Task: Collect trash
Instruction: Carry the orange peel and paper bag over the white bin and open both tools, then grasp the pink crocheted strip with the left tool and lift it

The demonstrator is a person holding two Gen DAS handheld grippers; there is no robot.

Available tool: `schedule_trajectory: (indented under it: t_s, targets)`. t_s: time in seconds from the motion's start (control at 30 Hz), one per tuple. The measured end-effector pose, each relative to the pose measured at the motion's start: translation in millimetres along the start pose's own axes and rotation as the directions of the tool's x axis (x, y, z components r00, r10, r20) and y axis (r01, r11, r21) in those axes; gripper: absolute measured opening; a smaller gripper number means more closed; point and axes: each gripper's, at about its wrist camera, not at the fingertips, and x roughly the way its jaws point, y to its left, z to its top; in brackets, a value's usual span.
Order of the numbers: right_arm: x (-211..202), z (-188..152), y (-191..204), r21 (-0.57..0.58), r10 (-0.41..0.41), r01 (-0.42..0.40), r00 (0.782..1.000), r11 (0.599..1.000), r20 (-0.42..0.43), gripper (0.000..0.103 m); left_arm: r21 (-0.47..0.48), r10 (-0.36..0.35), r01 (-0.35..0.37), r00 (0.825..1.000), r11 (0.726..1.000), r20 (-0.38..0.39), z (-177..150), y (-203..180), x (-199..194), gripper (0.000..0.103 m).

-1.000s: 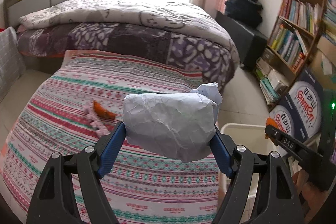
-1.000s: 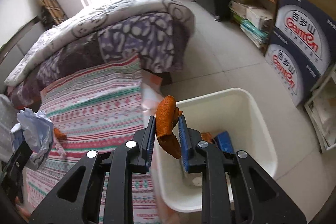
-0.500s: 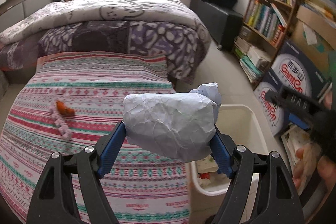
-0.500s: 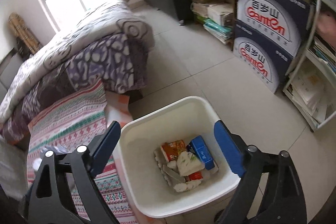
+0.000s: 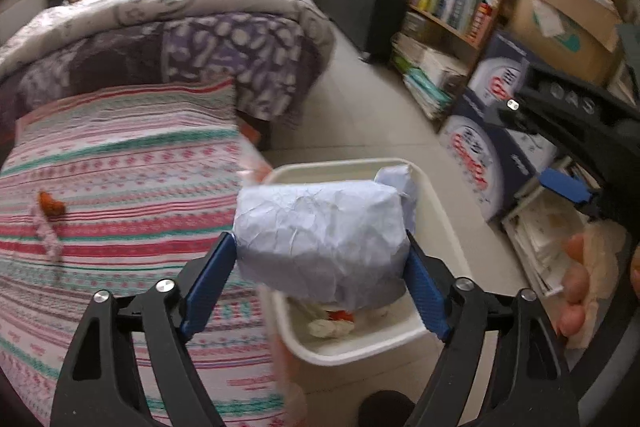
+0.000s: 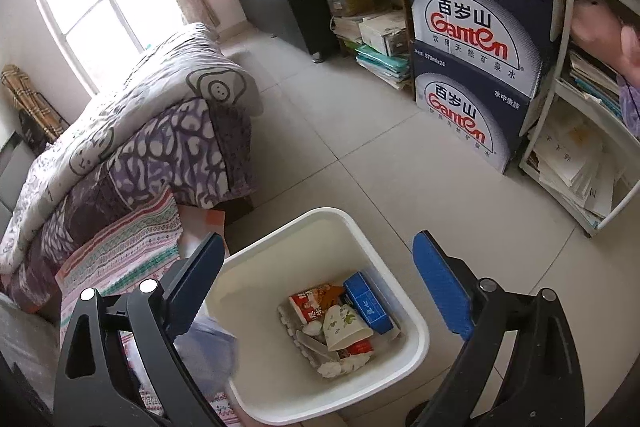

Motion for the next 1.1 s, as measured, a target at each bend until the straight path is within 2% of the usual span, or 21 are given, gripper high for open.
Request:
schedule_trajectory:
  t_s: [0.07, 0.13, 0.27, 0.33, 0.4, 0.47, 0.5, 0.6, 0.63, 0.73, 0.83, 0.9, 0.97, 1.03, 1.1]
  targets:
    - [0.6, 1.0, -2.9, 0.014, 0.002, -0.002, 1.000, 1.000, -0.001, 0.092, 0.022, -0.009, 0.009, 1.000, 1.000, -0.013, -1.2, -2.5, 2.4, 0.089]
    - [1.3, 0.9, -3.6, 0.028, 0.011, -0.010, 1.000, 1.000, -0.006, 0.092, 0.024, 0.022, -0.022, 1.000, 0.999, -0.011, -0.5, 4.1, 3.8, 0.090]
    - [3.9, -4.7, 7.0, 0.010, 0.034, -0.034, 0.999, 0.999, -0.025, 0.092, -0.054, 0.064, -0.066, 0.997, 0.996, -0.039, 2.2, 36.8, 9.0, 0.090]
    - [5.5, -9.2, 14.4, -0.013, 0.045, -0.045, 0.998, 0.999, -0.038, 0.092, -0.098, 0.114, -0.117, 0.993, 0.988, -0.036, 4.9, 58.4, 8.3, 0.090]
    - [7.6, -13.8, 21.6, -0.029, 0.056, -0.058, 0.997, 0.998, -0.053, 0.092, -0.143, 0.216, -0.220, 0.976, 0.965, -0.039, 7.3, 82.7, 7.8, 0.090]
    - [10.6, -19.1, 29.5, -0.049, 0.065, -0.069, 0.995, 0.996, -0.069, 0.094, -0.227, 0.298, -0.307, 0.952, 0.924, -0.074, 8.2, 117.3, 10.2, 0.090]
    - [12.6, -21.4, 33.0, -0.060, 0.068, -0.073, 0.995, 0.996, -0.079, 0.094, -0.264, 0.317, -0.331, 0.944, 0.906, -0.095, 7.9, 131.9, 11.2, 0.090]
    - [18.1, -28.0, 42.9, -0.083, 0.076, -0.086, 0.991, 0.993, -0.110, 0.094, -0.370, 0.395, -0.430, 0.903, 0.824, -0.170, 3.1, 182.5, 16.5, 0.090]
    - [18.9, -29.7, 45.2, -0.088, 0.079, -0.089, 0.990, 0.992, -0.116, 0.094, -0.396, 0.429, -0.473, 0.881, 0.787, -0.200, 0.8, 202.1, 19.1, 0.090]
    - [22.1, -35.4, 55.6, -0.111, 0.084, -0.099, 0.987, 0.989, -0.134, 0.094, -0.435, 0.468, -0.533, 0.846, 0.726, -0.256, -4.0, 239.3, 28.0, 0.090]
    - [24.2, -40.8, 65.8, -0.133, 0.091, -0.111, 0.985, 0.985, -0.149, 0.094, -0.430, 0.487, -0.576, 0.818, 0.696, -0.306, -12.0, 265.6, 39.2, 0.090]
    - [26.0, -45.1, 73.6, -0.147, 0.095, -0.119, 0.982, 0.982, -0.162, 0.095, -0.431, 0.470, -0.574, 0.819, 0.696, -0.330, -18.6, 277.0, 46.6, 0.090]
    - [27.5, -48.6, 80.3, -0.157, 0.097, -0.124, 0.981, 0.980, -0.170, 0.095, -0.440, 0.431, -0.549, 0.834, 0.711, -0.345, -29.6, 288.8, 53.3, 0.089]
    - [28.7, -52.4, 88.4, -0.167, 0.100, -0.129, 0.980, 0.977, -0.175, 0.095, -0.438, 0.415, -0.514, 0.857, 0.737, -0.307, -34.8, 294.1, 49.9, 0.082]
    - [31.1, -57.9, 98.1, -0.181, 0.102, -0.135, 0.978, 0.974, -0.184, 0.095, -0.416, 0.401, -0.490, 0.870, 0.767, -0.285, -37.0, 298.7, 43.5, 0.060]
